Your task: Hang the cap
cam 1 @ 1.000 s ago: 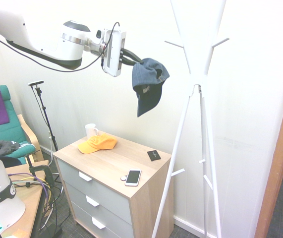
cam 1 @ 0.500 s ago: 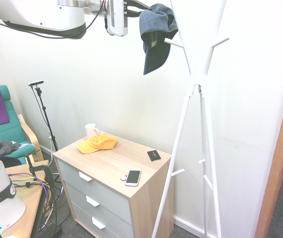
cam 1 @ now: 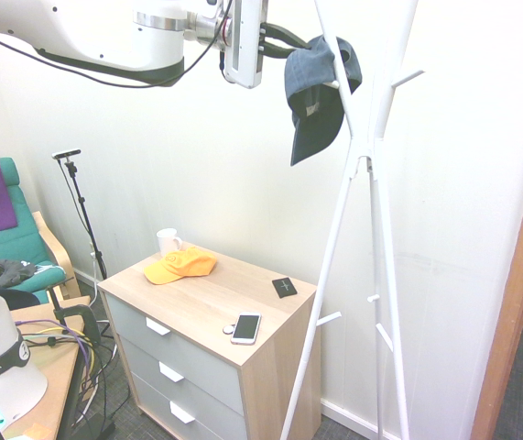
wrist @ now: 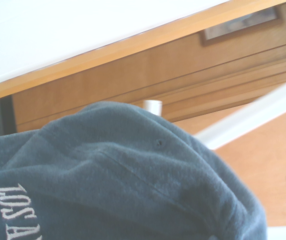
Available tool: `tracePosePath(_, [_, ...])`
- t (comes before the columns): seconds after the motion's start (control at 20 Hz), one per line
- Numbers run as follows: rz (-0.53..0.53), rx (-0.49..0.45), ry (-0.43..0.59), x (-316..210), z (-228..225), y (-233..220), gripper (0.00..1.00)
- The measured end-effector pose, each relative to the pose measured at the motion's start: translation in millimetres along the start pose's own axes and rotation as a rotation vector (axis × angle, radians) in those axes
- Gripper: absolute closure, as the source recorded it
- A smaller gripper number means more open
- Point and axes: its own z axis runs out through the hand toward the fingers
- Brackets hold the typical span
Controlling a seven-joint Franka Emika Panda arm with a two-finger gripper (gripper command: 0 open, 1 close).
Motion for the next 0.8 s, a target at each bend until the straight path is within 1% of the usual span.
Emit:
tracePosePath(0.25, [-0.021, -0.007, -0.005, -19.4, 12.0, -8.9, 0.00])
tracePosePath(0.8, [-0.023, 0.002, -0.001, -22.3, 22.5, -5.5, 0.00])
